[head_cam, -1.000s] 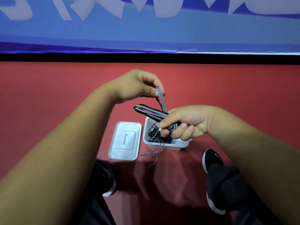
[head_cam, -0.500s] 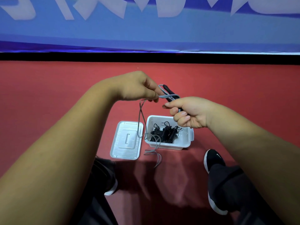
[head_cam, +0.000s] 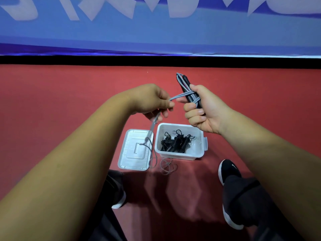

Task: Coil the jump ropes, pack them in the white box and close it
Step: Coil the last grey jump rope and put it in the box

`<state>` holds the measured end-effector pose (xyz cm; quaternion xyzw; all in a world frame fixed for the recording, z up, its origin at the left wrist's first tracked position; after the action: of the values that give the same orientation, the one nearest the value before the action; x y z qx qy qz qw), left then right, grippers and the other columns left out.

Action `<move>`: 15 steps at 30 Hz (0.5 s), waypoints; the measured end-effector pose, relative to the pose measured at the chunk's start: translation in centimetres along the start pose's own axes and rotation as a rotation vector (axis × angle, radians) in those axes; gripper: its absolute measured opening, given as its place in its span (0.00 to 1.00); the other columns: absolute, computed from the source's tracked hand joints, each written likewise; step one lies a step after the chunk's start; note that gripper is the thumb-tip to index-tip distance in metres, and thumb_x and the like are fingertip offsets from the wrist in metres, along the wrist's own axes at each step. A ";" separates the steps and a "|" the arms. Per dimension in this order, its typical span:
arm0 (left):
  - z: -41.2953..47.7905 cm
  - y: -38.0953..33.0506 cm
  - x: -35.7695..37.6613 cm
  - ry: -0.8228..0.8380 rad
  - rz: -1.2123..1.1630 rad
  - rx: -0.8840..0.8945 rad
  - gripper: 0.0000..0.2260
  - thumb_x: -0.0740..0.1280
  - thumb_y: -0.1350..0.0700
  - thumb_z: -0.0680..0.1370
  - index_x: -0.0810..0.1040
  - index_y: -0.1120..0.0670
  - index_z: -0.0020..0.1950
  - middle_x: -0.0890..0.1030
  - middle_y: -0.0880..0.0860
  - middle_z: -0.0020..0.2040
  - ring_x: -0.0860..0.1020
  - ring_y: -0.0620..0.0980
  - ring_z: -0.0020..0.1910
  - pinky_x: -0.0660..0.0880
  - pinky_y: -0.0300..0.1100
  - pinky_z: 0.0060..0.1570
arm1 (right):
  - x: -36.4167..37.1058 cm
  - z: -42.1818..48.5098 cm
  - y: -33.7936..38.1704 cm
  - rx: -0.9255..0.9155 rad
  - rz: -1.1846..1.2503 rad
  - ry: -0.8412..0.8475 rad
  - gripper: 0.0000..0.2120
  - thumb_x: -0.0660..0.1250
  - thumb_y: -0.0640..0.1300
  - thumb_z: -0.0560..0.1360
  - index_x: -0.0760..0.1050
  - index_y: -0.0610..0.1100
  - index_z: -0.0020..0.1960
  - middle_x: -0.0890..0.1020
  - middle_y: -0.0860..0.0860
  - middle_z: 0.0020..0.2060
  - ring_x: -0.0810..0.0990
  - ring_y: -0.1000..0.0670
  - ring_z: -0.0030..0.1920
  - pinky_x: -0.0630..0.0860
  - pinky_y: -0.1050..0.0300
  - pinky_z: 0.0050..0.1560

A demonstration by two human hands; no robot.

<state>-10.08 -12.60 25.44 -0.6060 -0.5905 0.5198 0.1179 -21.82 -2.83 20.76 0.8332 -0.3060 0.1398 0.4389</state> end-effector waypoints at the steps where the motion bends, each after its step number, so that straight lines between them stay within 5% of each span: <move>1: -0.1 0.0 -0.1 0.005 -0.119 0.009 0.07 0.68 0.56 0.84 0.81 0.59 0.53 0.86 0.58 0.45 0.85 0.54 0.39 0.84 0.47 0.39 | -0.1 0.0 0.1 -0.004 0.019 -0.001 0.18 0.63 0.61 0.82 0.76 0.45 0.57 0.65 0.55 0.30 0.56 0.59 0.23 0.52 0.65 0.18; 6: -0.1 -0.6 -1.1 0.053 -0.403 0.138 0.08 0.71 0.58 0.78 0.83 0.58 0.56 0.86 0.57 0.49 0.85 0.53 0.51 0.81 0.51 0.62 | -0.2 -0.1 0.7 -0.030 0.060 0.000 0.14 0.63 0.56 0.84 0.72 0.45 0.54 0.68 0.54 0.31 0.57 0.59 0.24 0.53 0.65 0.20; 10: -0.8 -0.4 -1.0 0.160 -0.294 0.157 0.15 0.68 0.68 0.80 0.82 0.58 0.65 0.86 0.56 0.52 0.84 0.49 0.54 0.79 0.42 0.62 | -0.6 -0.4 2.1 -0.082 0.060 -0.014 0.12 0.62 0.52 0.85 0.69 0.44 0.52 0.71 0.53 0.33 0.58 0.58 0.25 0.53 0.66 0.22; 15: -0.2 0.0 -1.4 0.046 0.092 0.089 0.11 0.76 0.64 0.77 0.86 0.53 0.57 0.88 0.52 0.47 0.86 0.46 0.47 0.83 0.43 0.55 | 0.7 -1.4 2.4 -0.072 -0.009 0.076 0.15 0.65 0.50 0.84 0.63 0.45 0.63 0.70 0.53 0.32 0.58 0.58 0.25 0.54 0.66 0.21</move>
<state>-9.54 -13.66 26.19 -0.6384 -0.5355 0.5363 0.1344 -22.75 -2.98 23.46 0.8123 -0.2902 0.1581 0.4806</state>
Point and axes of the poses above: each hand's wrist, its own z-axis towards the middle knuckle, its own x-axis out of the palm, y = z × x, the point moved 8 cm from there along z, towards the middle knuckle
